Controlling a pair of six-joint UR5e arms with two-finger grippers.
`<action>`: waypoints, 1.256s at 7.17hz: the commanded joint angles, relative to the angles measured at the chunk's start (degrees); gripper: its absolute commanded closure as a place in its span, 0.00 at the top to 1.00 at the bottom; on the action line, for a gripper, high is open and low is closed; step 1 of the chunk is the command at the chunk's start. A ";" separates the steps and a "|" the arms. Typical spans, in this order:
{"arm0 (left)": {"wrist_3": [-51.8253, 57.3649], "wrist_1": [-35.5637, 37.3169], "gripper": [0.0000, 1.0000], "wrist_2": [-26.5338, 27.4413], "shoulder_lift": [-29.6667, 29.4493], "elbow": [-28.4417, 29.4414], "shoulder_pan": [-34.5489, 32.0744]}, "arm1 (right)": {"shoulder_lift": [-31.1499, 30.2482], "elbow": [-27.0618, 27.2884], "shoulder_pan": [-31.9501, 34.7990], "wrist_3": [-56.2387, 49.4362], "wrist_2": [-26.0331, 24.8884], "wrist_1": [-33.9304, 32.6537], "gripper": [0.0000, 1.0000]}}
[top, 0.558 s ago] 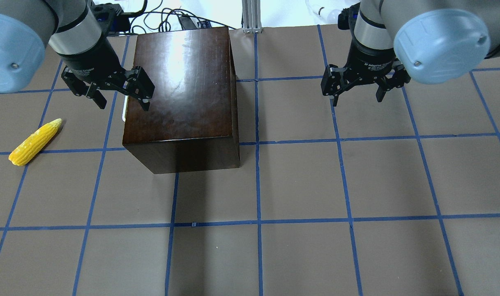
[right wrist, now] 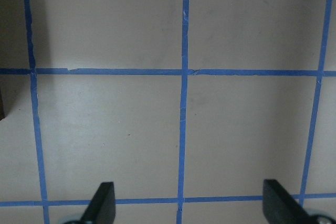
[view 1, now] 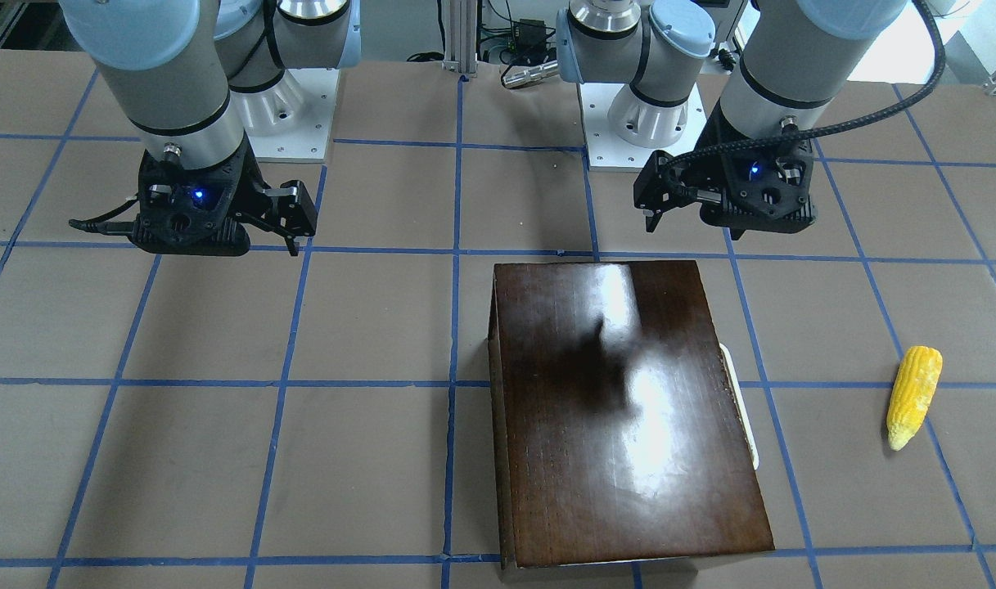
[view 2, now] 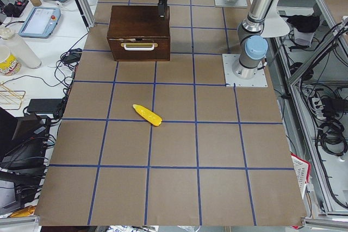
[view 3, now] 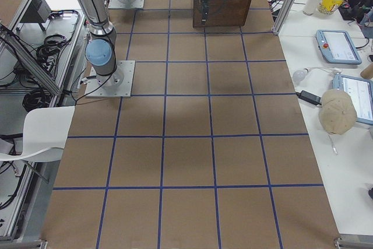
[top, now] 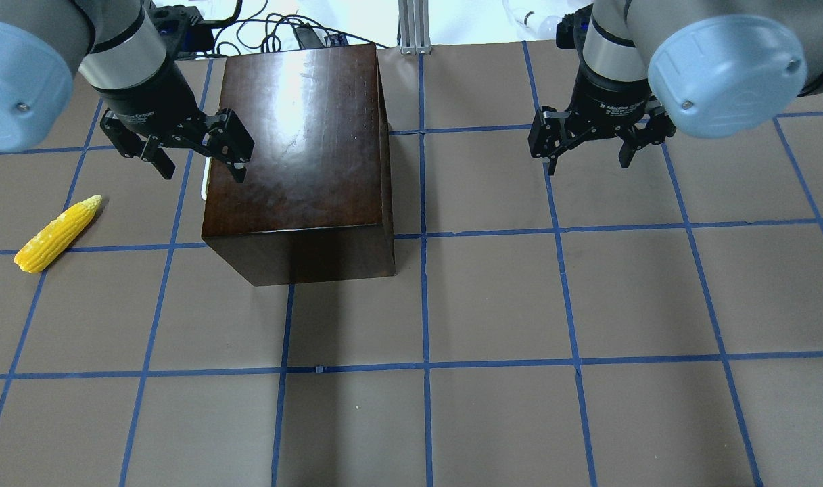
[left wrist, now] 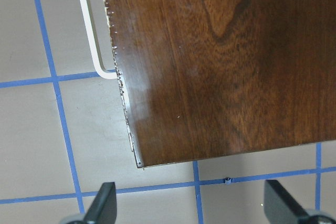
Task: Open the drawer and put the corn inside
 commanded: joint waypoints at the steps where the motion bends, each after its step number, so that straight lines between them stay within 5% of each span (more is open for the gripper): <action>1: 0.00 0.02 1.00 0.00 0.04 0.10 0.05 | -0.09 0.00 0.00 0.00 0.00 -0.05 1.00; 9: 0.78 -0.07 1.00 0.00 0.57 0.01 0.05 | 0.00 0.00 0.00 0.00 0.00 0.04 1.00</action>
